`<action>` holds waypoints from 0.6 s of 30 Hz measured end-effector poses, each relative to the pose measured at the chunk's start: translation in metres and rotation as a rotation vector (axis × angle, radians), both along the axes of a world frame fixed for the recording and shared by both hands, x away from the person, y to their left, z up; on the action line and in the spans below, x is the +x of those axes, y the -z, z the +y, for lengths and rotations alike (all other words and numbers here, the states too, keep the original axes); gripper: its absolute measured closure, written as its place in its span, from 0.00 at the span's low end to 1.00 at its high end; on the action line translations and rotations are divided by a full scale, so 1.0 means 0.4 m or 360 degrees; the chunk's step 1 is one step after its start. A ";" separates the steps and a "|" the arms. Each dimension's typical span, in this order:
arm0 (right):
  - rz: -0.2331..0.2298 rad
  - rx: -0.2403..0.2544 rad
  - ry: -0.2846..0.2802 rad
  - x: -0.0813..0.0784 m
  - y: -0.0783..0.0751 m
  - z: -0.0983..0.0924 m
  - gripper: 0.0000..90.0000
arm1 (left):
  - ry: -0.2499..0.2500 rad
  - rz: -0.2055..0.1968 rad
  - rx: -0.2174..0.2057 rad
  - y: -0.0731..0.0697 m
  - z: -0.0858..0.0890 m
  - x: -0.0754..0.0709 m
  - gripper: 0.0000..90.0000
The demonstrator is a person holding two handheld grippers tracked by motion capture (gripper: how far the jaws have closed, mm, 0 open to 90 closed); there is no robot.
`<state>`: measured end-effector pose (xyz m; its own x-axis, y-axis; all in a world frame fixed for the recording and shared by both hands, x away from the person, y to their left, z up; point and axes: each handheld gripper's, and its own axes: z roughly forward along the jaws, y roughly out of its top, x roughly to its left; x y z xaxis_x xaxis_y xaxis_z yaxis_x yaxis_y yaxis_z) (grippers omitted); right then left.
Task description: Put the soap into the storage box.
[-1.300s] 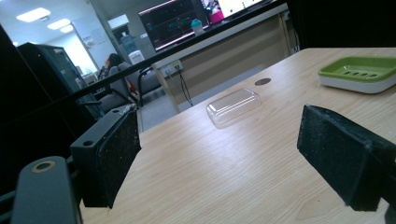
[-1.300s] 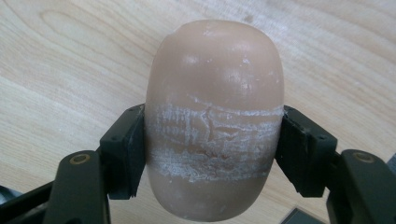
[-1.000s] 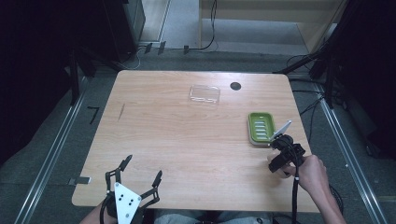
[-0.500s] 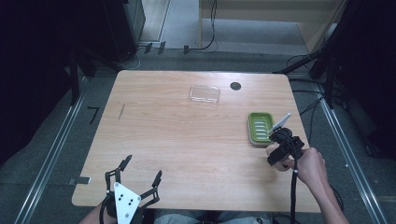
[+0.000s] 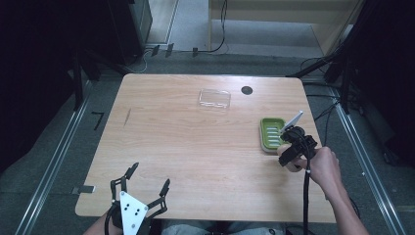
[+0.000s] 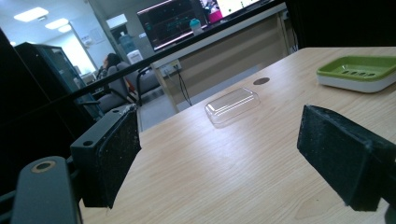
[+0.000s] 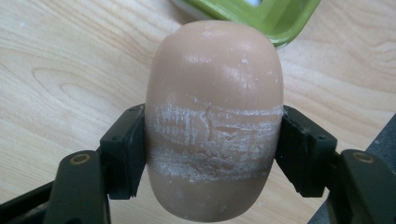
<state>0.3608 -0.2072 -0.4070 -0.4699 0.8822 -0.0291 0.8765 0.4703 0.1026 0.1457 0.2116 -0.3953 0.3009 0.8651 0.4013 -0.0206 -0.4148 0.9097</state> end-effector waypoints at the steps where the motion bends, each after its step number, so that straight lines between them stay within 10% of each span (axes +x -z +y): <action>1: 0.0000 0.0000 0.0000 0.000 0.000 0.000 0.37 | 0.0000 0.0000 0.0000 0.000 0.000 0.000 0.15; 18: -0.0020 0.0018 -0.0013 0.054 -0.020 0.018 0.37 | 0.0002 0.0004 0.0003 0.000 0.000 0.001 0.15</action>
<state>0.3824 -0.2001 -0.3990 -0.4769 0.8786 -0.0250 0.8712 0.4763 0.1193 0.1460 0.2115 -0.3953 0.3028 0.8641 0.4021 -0.0190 -0.4163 0.9090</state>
